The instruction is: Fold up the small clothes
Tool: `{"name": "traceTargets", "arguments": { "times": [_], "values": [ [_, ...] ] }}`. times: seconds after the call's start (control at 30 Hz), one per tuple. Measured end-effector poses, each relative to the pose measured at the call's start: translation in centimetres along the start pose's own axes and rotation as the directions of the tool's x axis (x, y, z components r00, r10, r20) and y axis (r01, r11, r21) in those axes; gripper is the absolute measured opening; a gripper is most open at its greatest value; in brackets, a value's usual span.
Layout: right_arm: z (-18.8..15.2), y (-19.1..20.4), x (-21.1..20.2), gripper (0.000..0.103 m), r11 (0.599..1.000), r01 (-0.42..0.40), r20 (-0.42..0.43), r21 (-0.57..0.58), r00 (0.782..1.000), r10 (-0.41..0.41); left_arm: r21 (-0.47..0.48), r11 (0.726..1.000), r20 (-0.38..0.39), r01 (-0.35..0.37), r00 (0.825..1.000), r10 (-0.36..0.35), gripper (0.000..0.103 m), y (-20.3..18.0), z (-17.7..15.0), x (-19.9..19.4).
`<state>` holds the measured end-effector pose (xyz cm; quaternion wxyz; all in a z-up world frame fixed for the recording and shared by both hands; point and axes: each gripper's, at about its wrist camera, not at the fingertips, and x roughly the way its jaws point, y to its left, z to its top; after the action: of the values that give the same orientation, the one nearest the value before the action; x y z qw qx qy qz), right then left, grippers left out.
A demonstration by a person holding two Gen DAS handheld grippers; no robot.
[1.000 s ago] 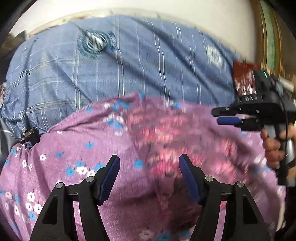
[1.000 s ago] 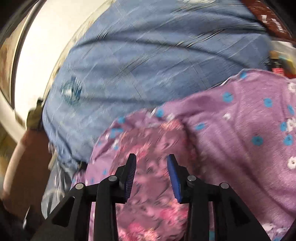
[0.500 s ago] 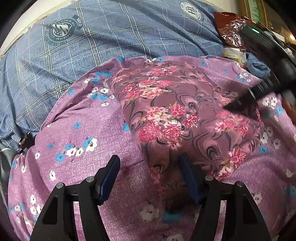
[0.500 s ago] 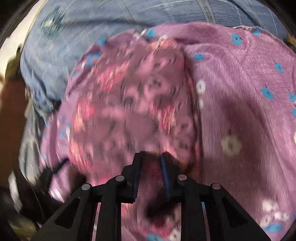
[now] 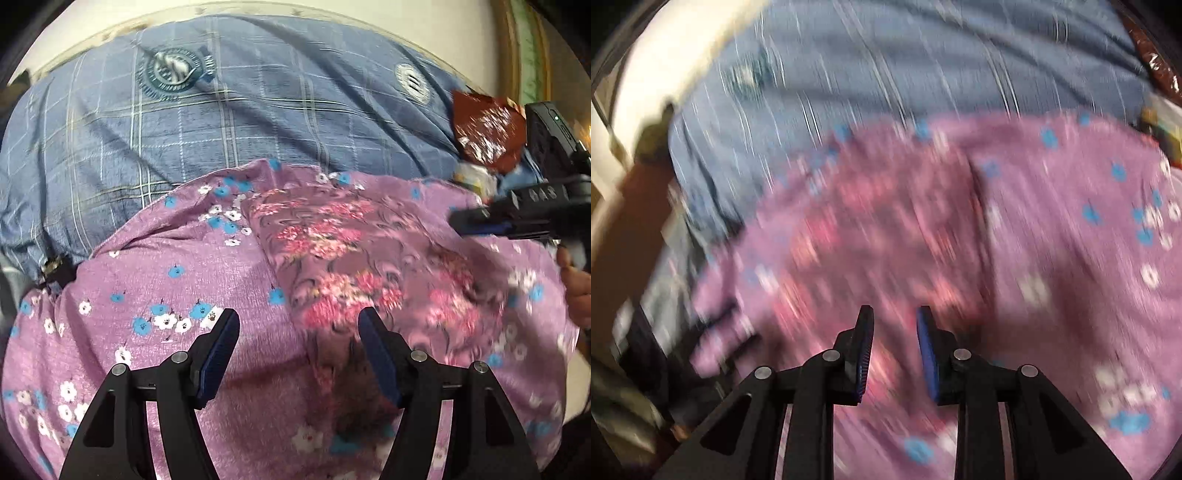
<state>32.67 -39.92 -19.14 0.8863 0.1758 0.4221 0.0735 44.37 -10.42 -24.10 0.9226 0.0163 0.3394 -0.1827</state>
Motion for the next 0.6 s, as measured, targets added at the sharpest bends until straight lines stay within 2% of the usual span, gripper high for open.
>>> {"name": "traceTargets", "arguments": {
  "times": [0.07,0.17,0.23,0.3,0.33,0.4,0.47,0.6],
  "values": [
    [1.2,0.2,0.9,0.028,1.0,-0.004,0.045,0.024,0.999,0.003,-0.011,1.0,-0.043,0.004,0.999,-0.004,0.068,-0.2,-0.1,1.2],
    [3.6,0.0,4.5,0.028,0.996,0.01,0.047,0.094,0.999,-0.014,0.041,0.999,-0.113,-0.03,0.993,0.034,0.068,-1.2,-0.7,2.9],
    [4.4,-0.7,6.5,0.028,0.992,0.028,0.049,0.126,0.998,-0.035,0.082,0.995,-0.105,-0.054,0.993,0.062,0.07,-1.6,-1.0,3.3],
    [4.3,-2.0,9.9,0.029,0.983,0.068,-0.029,0.171,0.998,-0.064,0.104,0.993,-0.094,-0.057,0.993,0.067,0.07,-1.8,-0.9,3.3],
    [4.3,-2.8,11.3,0.029,0.977,0.064,-0.062,0.205,0.997,-0.052,0.111,0.992,-0.093,-0.059,0.993,0.07,0.071,-1.9,-0.9,3.2],
    [4.1,-2.6,10.8,0.03,0.974,0.061,-0.04,0.217,0.998,-0.054,0.117,0.991,-0.094,-0.067,0.993,0.078,0.072,-2.1,-1.0,3.2],
    [4.3,-1.7,9.8,0.03,0.98,0.077,-0.039,0.181,0.997,-0.072,0.111,0.991,-0.095,-0.068,0.992,0.079,0.072,-2.1,-0.9,3.1],
    [3.5,0.5,6.8,0.032,0.993,0.056,-0.005,0.102,0.998,-0.056,0.108,0.99,-0.075,-0.089,0.992,0.097,0.072,-2.4,-0.7,2.2]
  ]
}}
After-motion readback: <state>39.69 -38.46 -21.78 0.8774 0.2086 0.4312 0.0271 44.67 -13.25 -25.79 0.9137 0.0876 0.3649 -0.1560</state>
